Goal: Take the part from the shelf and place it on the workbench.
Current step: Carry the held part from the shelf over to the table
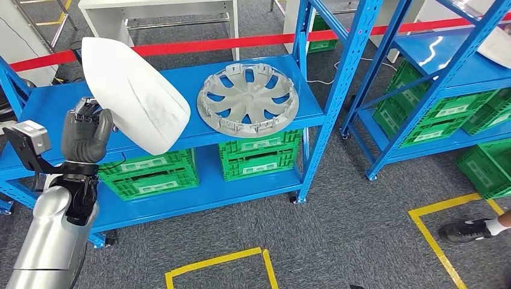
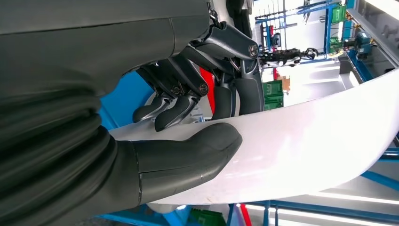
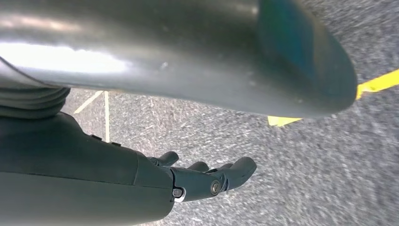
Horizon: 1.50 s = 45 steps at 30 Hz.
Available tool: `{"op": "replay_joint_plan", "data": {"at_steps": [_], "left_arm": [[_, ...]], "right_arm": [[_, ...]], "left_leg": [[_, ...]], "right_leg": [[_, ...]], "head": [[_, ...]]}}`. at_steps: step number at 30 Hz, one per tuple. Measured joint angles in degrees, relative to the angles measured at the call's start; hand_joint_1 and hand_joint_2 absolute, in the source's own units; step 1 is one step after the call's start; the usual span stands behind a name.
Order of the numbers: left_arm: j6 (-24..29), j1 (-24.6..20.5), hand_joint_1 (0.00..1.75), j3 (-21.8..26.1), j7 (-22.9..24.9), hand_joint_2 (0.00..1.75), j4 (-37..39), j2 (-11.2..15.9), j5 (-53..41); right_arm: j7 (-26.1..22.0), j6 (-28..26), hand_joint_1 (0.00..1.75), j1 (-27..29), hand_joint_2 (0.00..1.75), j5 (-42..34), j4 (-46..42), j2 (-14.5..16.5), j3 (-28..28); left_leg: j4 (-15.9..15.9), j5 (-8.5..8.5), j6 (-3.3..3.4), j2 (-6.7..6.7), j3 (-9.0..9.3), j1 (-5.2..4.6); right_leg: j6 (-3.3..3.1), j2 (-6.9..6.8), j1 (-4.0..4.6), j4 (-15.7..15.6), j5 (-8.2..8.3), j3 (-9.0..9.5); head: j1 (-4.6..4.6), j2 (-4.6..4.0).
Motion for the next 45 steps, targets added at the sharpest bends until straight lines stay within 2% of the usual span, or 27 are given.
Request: {"op": "replay_joint_plan", "data": {"at_steps": [2, 3, 4, 6, 8, 11, 12, 14, 16, 18, 20, 22, 23, 26, 27, 28, 29, 30, 31, 33, 35, 37, 38, 41, 42, 43, 45], "left_arm": [[0.0, 0.07, 1.75, -0.01, 0.0, 1.75, -0.27, 0.02, -0.01], [0.0, 0.07, 1.75, -0.01, 0.0, 1.75, -0.4, 0.04, -0.02], [0.0, 0.08, 1.75, -0.02, -0.02, 1.75, -0.51, 0.06, -0.02], [-0.02, 0.12, 1.75, -0.04, -0.04, 1.75, -0.57, 0.09, -0.03], [-0.06, 0.16, 1.75, -0.05, -0.05, 1.75, -0.59, 0.25, -0.04], [-0.11, 0.21, 1.75, -0.05, -0.04, 1.75, -0.75, 0.62, -0.01], [-0.12, 0.32, 1.75, -0.04, 0.02, 1.75, -0.86, 0.81, 0.07], [-0.13, 0.6, 1.75, -0.02, 0.2, 1.75, -1.23, 1.33, 0.38], [-0.26, 0.77, 1.75, 0.03, 0.47, 1.75, -1.82, 1.79, 0.84], [-0.56, 0.83, 1.75, 0.11, 0.71, 1.75, -2.5, 2.05, 1.37], [-0.91, 0.97, 1.75, 0.21, 0.87, 1.75, -2.87, 2.32, 1.94], [-1.18, 1.16, 1.75, 0.33, 0.96, 1.75, -2.9, 2.51, 2.46], [-1.26, 1.22, 1.75, 0.39, 0.98, 1.75, -2.92, 2.55, 2.6], [-1.3, 1.31, 1.75, 0.49, 1.03, 1.75, -2.95, 2.58, 2.75], [-1.31, 1.38, 1.75, 0.5, 1.03, 1.75, -2.94, 2.59, 2.76], [-1.32, 1.46, 1.75, 0.5, 1.04, 1.75, -2.93, 2.58, 2.77], [-1.32, 1.52, 1.75, 0.5, 1.05, 1.75, -2.93, 2.58, 2.77], [-1.33, 1.56, 1.75, 0.5, 1.08, 1.75, -2.93, 2.58, 2.77], [-1.33, 1.56, 1.75, 0.5, 1.1, 1.75, -2.95, 2.58, 2.77], [-1.33, 1.5, 1.75, 0.51, 1.16, 1.75, -3.04, 2.63, 2.76], [-1.35, 1.39, 1.75, 0.51, 1.18, 1.75, -3.07, 2.73, 2.7], [-1.51, 1.24, 1.75, 0.5, 1.17, 1.75, -2.85, 2.85, 2.51], [-1.62, 1.05, 1.75, 0.48, 1.18, 1.75, -2.64, 2.88, 2.36], [-1.8, -0.18, 1.75, 0.31, 1.2, 1.75, -1.6, 2.85, 2.02], [-1.81, -0.48, 1.75, 0.23, 1.17, 1.75, -1.24, 2.8, 1.95], [-1.8, -0.65, 1.75, 0.15, 1.12, 1.75, -0.91, 2.77, 1.87], [-1.79, -0.7, 1.75, 0.0, 1.03, 1.75, -0.45, 2.76, 1.69]], "right_arm": [[-0.02, 0.0, 0.0, -0.12, 0.0, -0.01, 0.0, -0.03, 0.0], [-0.03, 0.01, 0.0, -0.18, 0.0, -0.01, 0.0, -0.04, 0.0], [-0.03, 0.01, 0.0, -0.21, 0.0, -0.02, 0.0, -0.05, -0.01], [-0.02, 0.02, 0.0, -0.21, 0.0, -0.03, 0.0, -0.02, -0.03], [-0.06, 0.02, 0.0, -0.26, 0.0, -0.04, 0.0, 0.03, -0.06], [-0.35, 0.09, 0.0, -0.2, 0.0, 0.19, 0.0, 0.05, -0.1], [-0.47, 0.16, 0.0, -0.17, 0.0, 0.37, 0.0, 0.05, -0.11], [-0.58, 0.31, 0.0, -0.16, 0.0, 0.75, 0.0, 0.05, -0.11], [-0.44, 0.39, 0.0, -0.18, 0.0, 0.98, -0.01, 0.05, -0.11], [-0.26, 0.42, 0.0, -0.22, 0.0, 1.09, -0.01, 0.04, -0.11], [-0.22, 0.42, 0.0, -0.22, 0.0, 1.19, -0.01, 0.03, -0.11], [-0.05, 0.45, 0.0, -0.13, 0.0, 1.34, -0.01, 0.03, -0.11], [0.04, 0.48, 0.0, -0.08, 0.0, 1.39, 0.0, 0.04, -0.11], [0.03, 0.51, 0.0, -0.15, 0.0, 1.44, 0.0, 0.09, -0.11], [0.01, 0.5, 0.0, -0.22, 0.0, 1.46, 0.0, 0.08, -0.11], [0.0, 0.5, 0.0, -0.28, 0.0, 1.47, 0.0, 0.08, -0.11], [0.0, 0.5, 0.0, -0.31, 0.0, 1.48, 0.0, 0.08, -0.11], [0.0, 0.5, 0.0, -0.32, 0.0, 1.48, 0.0, 0.08, -0.11], [-0.03, 0.5, 0.0, -0.35, 0.0, 1.48, -0.01, 0.06, -0.11], [-0.11, 0.51, 0.0, -0.46, 0.0, 1.49, -0.02, -0.01, -0.11], [-0.15, 0.51, 0.0, -0.53, 0.0, 1.48, -0.02, -0.05, -0.11], [-0.07, 0.41, 0.0, -0.53, 0.0, 1.2, -0.01, 0.02, -0.15], [-0.03, 0.33, 0.0, -0.55, 0.0, 1.0, -0.01, 0.05, -0.21], [-0.08, 0.16, 0.0, -0.58, 0.0, 0.63, 0.0, 0.13, -0.43], [-0.1, 0.15, 0.0, -0.56, 0.0, 0.62, 0.0, 0.14, -0.45], [-0.1, 0.16, 0.0, -0.55, 0.0, 0.64, 0.0, 0.16, -0.46], [-0.12, 0.19, 0.0, -0.53, 0.0, 0.75, 0.0, 0.21, -0.46]], "left_leg": [[0.44, 0.82, -0.35, -0.03, -1.17, -0.28], [0.53, 1.24, -0.61, -0.02, -1.45, -0.34], [0.49, 1.69, -0.93, -0.01, -1.6, -0.35], [0.36, 2.31, -1.59, -0.04, -1.76, -0.23], [2.06, -0.26, -2.38, -0.1, -2.6, -0.1], [10.85, -8.08, -3.49, -0.08, -4.71, 0.41], [13.62, -8.91, -3.79, -0.08, -4.83, 0.61], [14.87, -6.89, -4.19, -0.07, -3.05, 0.93], [9.39, -4.67, -4.36, -0.07, 2.01, 1.15], [1.81, -5.86, -3.89, -0.16, 7.2, 0.98], [-1.29, -6.82, -2.78, -0.22, 8.51, 0.62], [-1.19, -5.72, -1.45, 0.03, 7.46, 0.64], [-1.24, -5.03, -0.83, 0.16, 6.87, 0.69], [-1.15, -2.64, 0.09, 0.3, 4.31, 0.54], [-1.02, -1.84, 0.13, 0.28, 3.26, 0.43], [-0.83, -1.11, 0.13, 0.27, 2.15, 0.33], [-0.58, -0.44, 0.08, 0.26, 1.03, 0.24], [-0.3, 0.17, -0.02, 0.25, -0.02, 0.16], [0.01, 0.73, -0.14, 0.26, -0.92, 0.11], [0.39, 1.75, -0.62, 0.35, -2.11, -0.05], [0.21, 2.79, -1.31, 0.48, -2.42, 0.02], [0.05, 3.16, -2.0, 0.46, -2.7, 0.14], [0.77, 1.92, -2.34, 0.4, -3.12, 0.17], [8.53, -6.36, -3.27, 0.31, -5.25, 0.48], [11.89, -8.05, -3.53, 0.31, -5.66, 0.59], [14.41, -8.27, -3.73, 0.31, -5.52, 0.69], [14.58, -5.46, -3.95, 0.32, -2.97, 0.87]], "right_leg": [[-0.98, 0.02, 0.52, -7.68, -0.07, 5.65], [-1.34, 0.06, 0.74, -10.45, -0.57, 7.35], [-1.59, 0.06, 0.9, -11.8, -0.97, 7.94], [-2.13, -0.04, 0.81, -12.41, -0.07, 7.49], [-2.88, -0.29, 0.48, -12.79, 1.3, 6.54], [-3.21, -0.47, 0.25, -12.88, 3.4, 4.2], [-3.11, -0.52, 0.2, -12.84, 4.14, 3.25], [-2.78, -0.62, 0.02, -12.69, 5.59, 1.27], [-2.2, -0.68, -0.18, -12.4, 6.87, -0.44], [-1.43, -0.74, -0.2, -12.18, 8.09, -1.44], [-0.63, -0.77, -0.17, -12.52, 9.44, -1.71], [0.07, -0.68, -0.36, -12.5, 9.49, -2.05], [0.32, -0.62, -0.44, -11.36, 7.82, -2.53], [0.64, -0.42, -0.4, -1.72, -1.13, -4.86], [0.65, -0.38, -0.33, 1.71, -2.52, -5.22], [0.56, -0.35, -0.24, 3.79, -2.38, -4.93], [0.37, -0.33, -0.13, 4.14, -1.11, -3.78], [0.06, -0.31, 0.01, 2.52, 0.47, -1.67], [-0.4, -0.26, 0.2, -0.81, 1.14, 1.28], [-1.15, -0.2, 0.64, -8.85, -0.11, 7.0], [-1.44, -0.17, 1.05, -12.71, -1.38, 8.93], [-1.84, -0.31, 0.94, -13.07, -0.24, 8.16], [-2.22, -0.43, 0.76, -13.24, 0.52, 7.61], [-2.86, -0.73, 0.46, -13.39, 2.82, 5.25], [-2.82, -0.76, 0.44, -13.36, 3.59, 4.35], [-2.76, -0.79, 0.41, -13.32, 4.38, 3.4], [-2.47, -0.79, 0.29, -13.16, 5.93, 1.36]], "head": [[-0.05, 0.0], [-0.03, 0.0], [0.01, 0.0], [0.19, 0.0], [0.17, 0.0], [0.04, 0.0], [0.04, 0.0], [0.04, 0.0], [0.03, 0.0], [0.08, 0.0], [0.12, 0.0], [0.09, 0.0], [0.1, 0.0], [0.13, 0.0], [0.13, 0.0], [0.12, 0.0], [0.12, 0.0], [0.13, 0.0], [0.11, 0.0], [0.09, 0.0], [0.15, 0.0], [0.21, 0.0], [0.1, 0.0], [-0.21, 0.0], [-0.22, 0.0], [-0.22, 0.0], [-0.22, 0.0]]}}
